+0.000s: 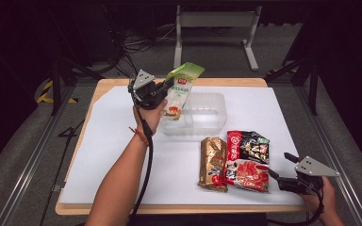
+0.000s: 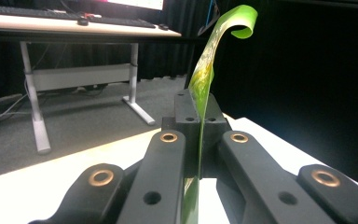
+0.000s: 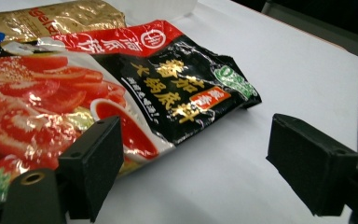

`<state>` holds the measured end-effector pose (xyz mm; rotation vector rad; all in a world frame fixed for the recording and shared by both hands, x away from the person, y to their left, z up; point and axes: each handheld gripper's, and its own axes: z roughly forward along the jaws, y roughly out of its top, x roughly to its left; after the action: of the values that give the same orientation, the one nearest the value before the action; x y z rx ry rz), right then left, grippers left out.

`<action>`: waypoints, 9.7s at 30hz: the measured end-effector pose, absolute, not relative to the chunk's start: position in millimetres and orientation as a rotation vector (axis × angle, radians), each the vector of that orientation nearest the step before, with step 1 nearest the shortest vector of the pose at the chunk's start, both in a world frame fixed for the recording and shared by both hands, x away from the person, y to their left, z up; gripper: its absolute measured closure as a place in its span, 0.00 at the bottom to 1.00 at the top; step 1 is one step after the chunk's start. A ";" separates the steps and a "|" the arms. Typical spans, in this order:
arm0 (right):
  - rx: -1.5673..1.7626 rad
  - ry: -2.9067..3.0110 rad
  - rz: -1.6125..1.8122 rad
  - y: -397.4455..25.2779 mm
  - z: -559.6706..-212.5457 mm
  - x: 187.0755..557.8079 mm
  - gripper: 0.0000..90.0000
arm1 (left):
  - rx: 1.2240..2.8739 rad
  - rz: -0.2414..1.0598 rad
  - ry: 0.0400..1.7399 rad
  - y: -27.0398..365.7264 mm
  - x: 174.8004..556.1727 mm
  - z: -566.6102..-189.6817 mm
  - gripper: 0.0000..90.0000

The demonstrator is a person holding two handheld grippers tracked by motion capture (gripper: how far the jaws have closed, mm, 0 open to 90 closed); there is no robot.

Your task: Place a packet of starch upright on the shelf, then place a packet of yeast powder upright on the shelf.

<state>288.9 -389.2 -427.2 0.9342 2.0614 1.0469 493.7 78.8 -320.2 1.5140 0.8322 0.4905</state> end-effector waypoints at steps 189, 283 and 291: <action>0.967 2.633 0.977 -236.0 -410.3 429.1 0.41 | 2.115 0.490 0.721 189.0 329.2 -440.5 0.19; 0.861 2.568 1.410 -251.3 -376.9 414.1 0.97 | 2.189 0.397 0.651 170.5 336.1 -446.1 0.18; 0.801 2.566 1.426 -247.1 -359.4 403.4 0.98 | 2.192 0.408 0.653 172.1 336.4 -445.8 0.18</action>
<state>403.4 -247.1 -359.4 0.8012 2.5658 1.4263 336.4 172.1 -445.8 2.1917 0.6530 0.4076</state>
